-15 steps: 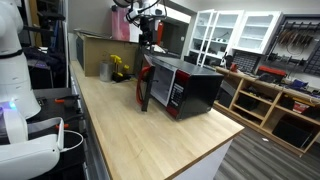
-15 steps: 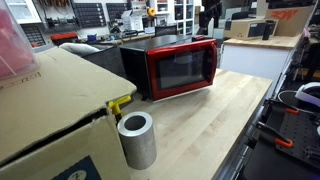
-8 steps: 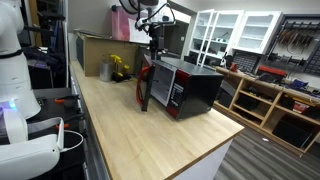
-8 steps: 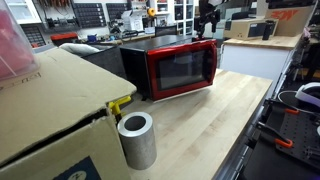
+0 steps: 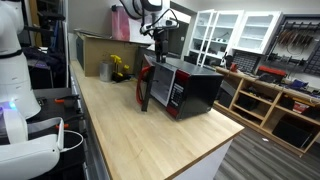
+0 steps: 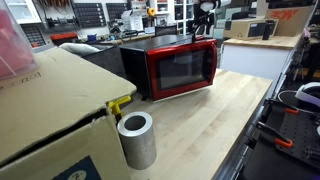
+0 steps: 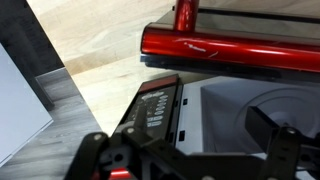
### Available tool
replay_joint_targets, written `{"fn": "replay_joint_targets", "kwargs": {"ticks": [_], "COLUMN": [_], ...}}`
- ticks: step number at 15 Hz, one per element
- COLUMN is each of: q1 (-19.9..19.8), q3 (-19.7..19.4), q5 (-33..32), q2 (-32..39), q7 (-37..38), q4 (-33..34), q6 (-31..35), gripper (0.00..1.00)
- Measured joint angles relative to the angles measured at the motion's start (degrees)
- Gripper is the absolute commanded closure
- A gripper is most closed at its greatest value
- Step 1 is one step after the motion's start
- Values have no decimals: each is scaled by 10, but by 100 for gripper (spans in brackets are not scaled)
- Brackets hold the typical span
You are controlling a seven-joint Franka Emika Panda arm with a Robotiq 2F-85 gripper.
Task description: Open the microwave door
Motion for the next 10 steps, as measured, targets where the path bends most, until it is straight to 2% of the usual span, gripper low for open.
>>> {"fn": "replay_joint_targets", "kwargs": {"ticks": [6,10], "q1": [5,21], "q3": [-1,0], "q5": [6,47], "q2": [52,58], "q7": [0,0], "q4": [15,16], "q6": [4,3], "gripper": [0,0]}}
